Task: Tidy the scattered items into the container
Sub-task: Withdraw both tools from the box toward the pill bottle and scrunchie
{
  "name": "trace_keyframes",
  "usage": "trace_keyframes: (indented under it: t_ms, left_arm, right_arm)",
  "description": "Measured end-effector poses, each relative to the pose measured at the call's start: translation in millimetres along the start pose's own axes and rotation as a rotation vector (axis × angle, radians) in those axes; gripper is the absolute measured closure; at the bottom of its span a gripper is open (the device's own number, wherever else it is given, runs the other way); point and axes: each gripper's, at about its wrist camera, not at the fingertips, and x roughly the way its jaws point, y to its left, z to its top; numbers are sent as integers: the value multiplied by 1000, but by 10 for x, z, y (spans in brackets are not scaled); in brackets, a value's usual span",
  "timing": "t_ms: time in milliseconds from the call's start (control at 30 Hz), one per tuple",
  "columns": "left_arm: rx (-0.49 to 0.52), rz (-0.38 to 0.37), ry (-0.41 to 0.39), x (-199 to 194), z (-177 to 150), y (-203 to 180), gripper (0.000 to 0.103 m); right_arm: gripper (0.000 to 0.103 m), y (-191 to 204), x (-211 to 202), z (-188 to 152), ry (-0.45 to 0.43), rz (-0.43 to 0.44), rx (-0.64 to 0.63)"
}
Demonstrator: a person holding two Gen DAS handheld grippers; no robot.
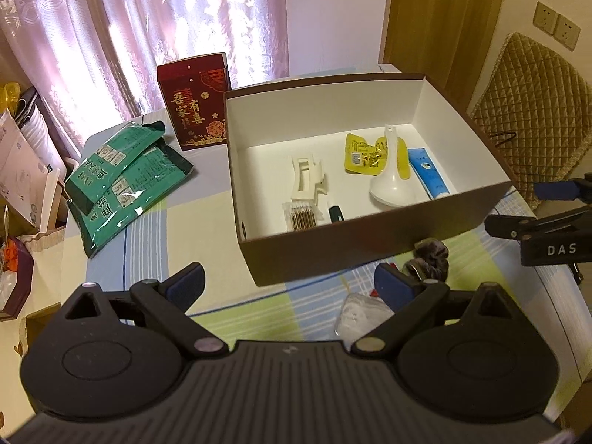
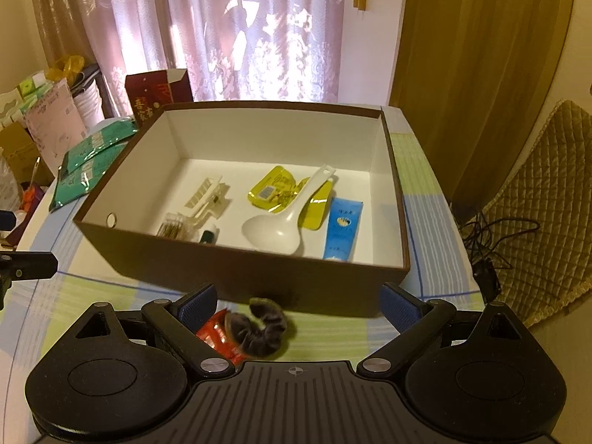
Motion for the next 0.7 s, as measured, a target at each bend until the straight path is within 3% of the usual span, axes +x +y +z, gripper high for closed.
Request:
trace_keyframes:
  t_ms: [700]
  left_arm:
    - [35,-58,-30,-457,-569,4,6]
  right_arm:
    - [4,337,-379,-493,11,-8,27]
